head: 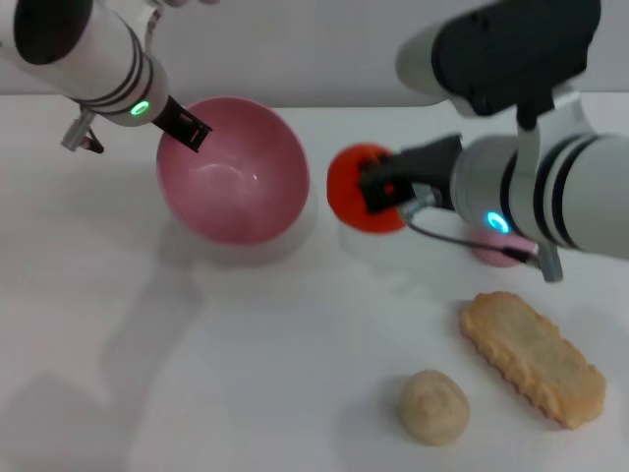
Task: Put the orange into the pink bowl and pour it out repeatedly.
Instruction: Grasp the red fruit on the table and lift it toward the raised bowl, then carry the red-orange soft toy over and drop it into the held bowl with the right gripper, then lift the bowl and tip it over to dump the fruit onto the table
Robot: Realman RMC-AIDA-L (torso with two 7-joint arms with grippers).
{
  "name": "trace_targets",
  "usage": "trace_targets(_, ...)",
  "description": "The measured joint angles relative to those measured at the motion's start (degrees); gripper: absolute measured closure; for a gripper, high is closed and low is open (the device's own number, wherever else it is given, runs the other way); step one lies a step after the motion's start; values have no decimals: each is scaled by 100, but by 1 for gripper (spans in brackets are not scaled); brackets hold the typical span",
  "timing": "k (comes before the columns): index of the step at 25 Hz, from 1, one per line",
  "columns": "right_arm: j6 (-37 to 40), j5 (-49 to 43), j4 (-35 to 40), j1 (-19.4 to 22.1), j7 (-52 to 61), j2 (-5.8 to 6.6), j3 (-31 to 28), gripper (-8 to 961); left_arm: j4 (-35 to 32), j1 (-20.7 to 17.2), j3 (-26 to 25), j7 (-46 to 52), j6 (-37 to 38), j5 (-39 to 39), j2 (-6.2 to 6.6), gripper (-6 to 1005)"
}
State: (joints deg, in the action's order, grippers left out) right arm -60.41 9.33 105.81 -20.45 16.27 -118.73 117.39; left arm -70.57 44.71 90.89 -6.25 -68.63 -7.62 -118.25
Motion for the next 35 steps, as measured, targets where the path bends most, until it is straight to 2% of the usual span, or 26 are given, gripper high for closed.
trace_targets(7,44,-150,104,-276,-130,-12,-108,910,10,43,167,0,45,-86,-19,953)
trace_targets(13,432,-95,-320,-406,-118,-26,-184,910,-19,132,370,-50,139,-346,-37,953)
trace_targets(17,851,12,-971,-549,-94,-34,-191,911,-11,225,389,-123,191,-477,-43,953)
trace_targets(22,994,46,-1115,-597,-98,-34,-195,911,-3,249,385,-195,254,-561,-42,953)
trace_targets(28,1052,-785,-783,-443,-87,-32,-198,692,12,249,388,-234,359,-560,-39,954)
trace_targets(35,1094,-2760,353,243,142,-82,-218,396,-17,206,440,-424,504,-502,-31,954)
